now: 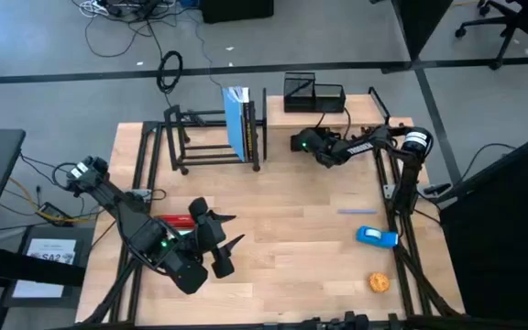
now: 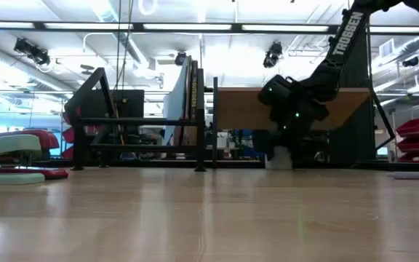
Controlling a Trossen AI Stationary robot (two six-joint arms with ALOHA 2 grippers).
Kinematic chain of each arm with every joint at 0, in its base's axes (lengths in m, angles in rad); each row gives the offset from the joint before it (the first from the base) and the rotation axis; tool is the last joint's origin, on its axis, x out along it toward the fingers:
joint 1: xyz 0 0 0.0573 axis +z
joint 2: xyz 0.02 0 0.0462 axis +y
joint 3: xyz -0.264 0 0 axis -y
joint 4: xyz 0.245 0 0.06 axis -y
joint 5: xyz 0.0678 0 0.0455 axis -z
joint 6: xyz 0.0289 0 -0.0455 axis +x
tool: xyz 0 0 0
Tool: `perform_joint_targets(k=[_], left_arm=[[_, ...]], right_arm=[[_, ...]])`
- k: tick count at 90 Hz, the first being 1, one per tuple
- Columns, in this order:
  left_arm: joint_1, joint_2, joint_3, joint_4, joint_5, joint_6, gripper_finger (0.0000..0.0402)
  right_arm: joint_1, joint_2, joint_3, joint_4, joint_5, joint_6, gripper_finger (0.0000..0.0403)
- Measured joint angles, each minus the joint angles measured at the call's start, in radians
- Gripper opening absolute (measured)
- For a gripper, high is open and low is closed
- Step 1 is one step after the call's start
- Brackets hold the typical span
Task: Stock shelves
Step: Remove the white vase plant from under the shelf
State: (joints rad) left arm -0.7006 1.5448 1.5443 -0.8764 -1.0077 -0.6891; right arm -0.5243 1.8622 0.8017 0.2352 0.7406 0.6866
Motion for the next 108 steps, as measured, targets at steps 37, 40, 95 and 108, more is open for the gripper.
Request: perform_joint_targets(k=[37,40,95,108], left_arm=[[0.000,0.000,0.000,0.001,0.000,0.000,0.0213],[0.000,0.000,0.000,0.001,0.000,0.000,0.0213],[0.000,0.000,0.000,0.001,0.000,0.000,0.0214],[0.000,0.000,0.000,0.002,0.000,0.000,0.0213]], right_arm=[[-0.005,0.000,0.000,-0.005,0.000,-0.002,0.0293],[-0.005,0.000,0.000,-0.006,-0.001,-0.002,0.0286],[0.007,0.000,-0.001,-0.054,-0.005,-0.005,0.0209],[0.039,0.002,0.000,-0.139,0.003,0.011,0.0208]])
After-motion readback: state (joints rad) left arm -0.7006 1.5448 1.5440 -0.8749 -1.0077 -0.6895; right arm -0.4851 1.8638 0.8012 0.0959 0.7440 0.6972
